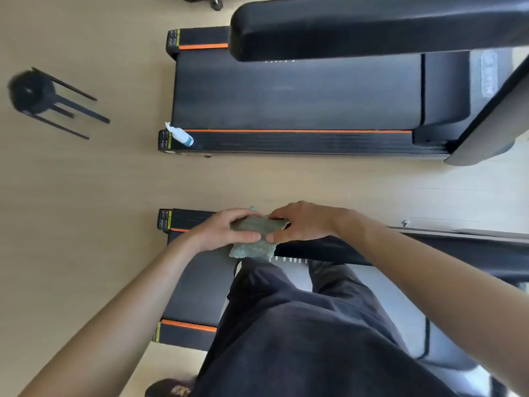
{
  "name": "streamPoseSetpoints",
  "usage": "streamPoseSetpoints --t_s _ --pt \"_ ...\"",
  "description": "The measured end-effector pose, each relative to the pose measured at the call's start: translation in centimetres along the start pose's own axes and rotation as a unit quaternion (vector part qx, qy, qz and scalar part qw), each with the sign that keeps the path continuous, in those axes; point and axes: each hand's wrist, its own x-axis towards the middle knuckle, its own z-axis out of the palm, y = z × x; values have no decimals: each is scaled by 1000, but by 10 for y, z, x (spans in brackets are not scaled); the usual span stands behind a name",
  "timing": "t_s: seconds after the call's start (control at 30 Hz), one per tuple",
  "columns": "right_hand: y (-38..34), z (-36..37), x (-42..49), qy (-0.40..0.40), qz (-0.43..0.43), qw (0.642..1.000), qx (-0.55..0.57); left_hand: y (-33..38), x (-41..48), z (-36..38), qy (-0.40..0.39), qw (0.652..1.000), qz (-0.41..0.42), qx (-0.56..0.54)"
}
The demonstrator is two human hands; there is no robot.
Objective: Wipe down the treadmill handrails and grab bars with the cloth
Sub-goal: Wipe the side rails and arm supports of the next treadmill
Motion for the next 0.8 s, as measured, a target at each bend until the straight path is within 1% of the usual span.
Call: streamPoseSetpoints --t_s 0.1,0.2,0.43,0.57,0.63,0.73,0.8 --pt "12 -2 -2 -10 -10 1000 -1 11 3 -1 -19 999 -30 10" --pt "22 -4 -9 -3 -8 1000 -6 26 6 1 -33 998 -50 3" --pt "55 -13 -49 7 40 999 5 70 30 31 -58 991 -68 103" --pt "76 -15 -82 30 69 997 33 100 43 55 -56 973 -35 223" --pt "83 -17 -96 33 82 996 22 109 43 67 -36 964 -16 264" --pt "88 -19 -105 31 109 994 11 109 44 73 -32 959 10 281" --pt "86 -20 -104 40 131 990 31 101 46 68 -26 967 24 251"
